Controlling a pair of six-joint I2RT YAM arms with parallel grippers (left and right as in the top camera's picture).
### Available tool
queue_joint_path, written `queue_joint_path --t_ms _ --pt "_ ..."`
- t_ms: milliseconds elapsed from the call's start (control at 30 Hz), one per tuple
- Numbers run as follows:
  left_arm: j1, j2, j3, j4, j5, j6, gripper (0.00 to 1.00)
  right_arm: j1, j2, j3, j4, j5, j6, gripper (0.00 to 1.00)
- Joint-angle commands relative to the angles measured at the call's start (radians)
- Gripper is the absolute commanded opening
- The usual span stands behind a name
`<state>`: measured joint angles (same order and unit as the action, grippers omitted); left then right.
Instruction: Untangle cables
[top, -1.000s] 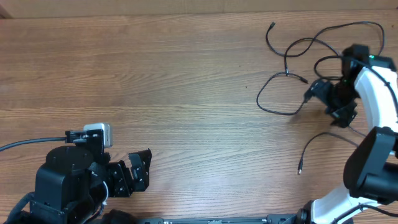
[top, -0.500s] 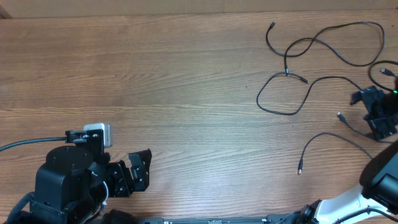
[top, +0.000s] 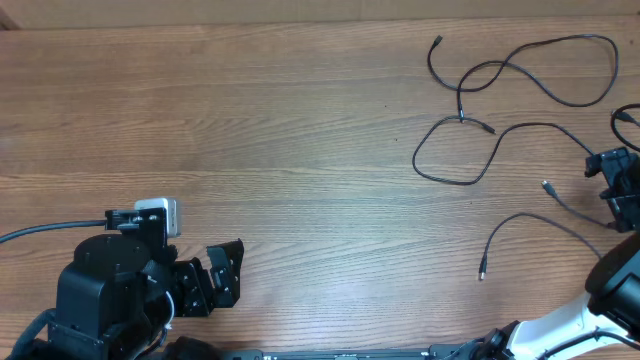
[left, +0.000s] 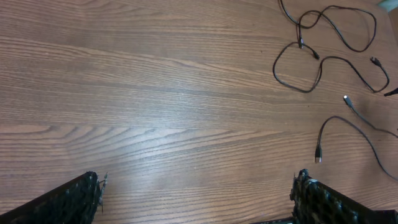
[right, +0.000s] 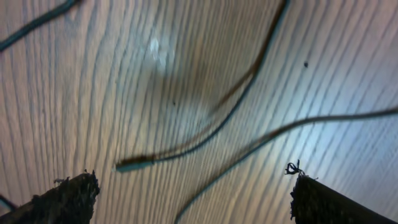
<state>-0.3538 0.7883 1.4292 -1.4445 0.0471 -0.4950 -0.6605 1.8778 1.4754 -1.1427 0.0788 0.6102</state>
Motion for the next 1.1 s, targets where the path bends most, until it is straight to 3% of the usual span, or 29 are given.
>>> queue_joint_path --t_ms 0,200,467,967,1067 --pt "-0.006 0.002 0.002 0.001 -0.014 0.008 0.99 -0.001 0.029 -0.005 0.016 0.026 0.011 0.98" --pt "-0.006 0.002 0.002 0.001 -0.014 0.008 1.0 -0.001 0.108 -0.005 0.041 0.024 0.015 0.94" --pt "-0.006 0.002 0.002 0.001 -0.014 0.008 0.99 -0.001 0.167 -0.015 0.065 0.005 0.016 0.69" --pt "-0.007 0.002 0.002 0.001 -0.014 0.008 1.0 -0.001 0.206 -0.018 0.039 0.014 0.049 0.69" --pt "-0.006 0.002 0.002 0.001 -0.014 0.008 1.0 -0.001 0.206 -0.028 0.056 0.017 0.048 0.65"
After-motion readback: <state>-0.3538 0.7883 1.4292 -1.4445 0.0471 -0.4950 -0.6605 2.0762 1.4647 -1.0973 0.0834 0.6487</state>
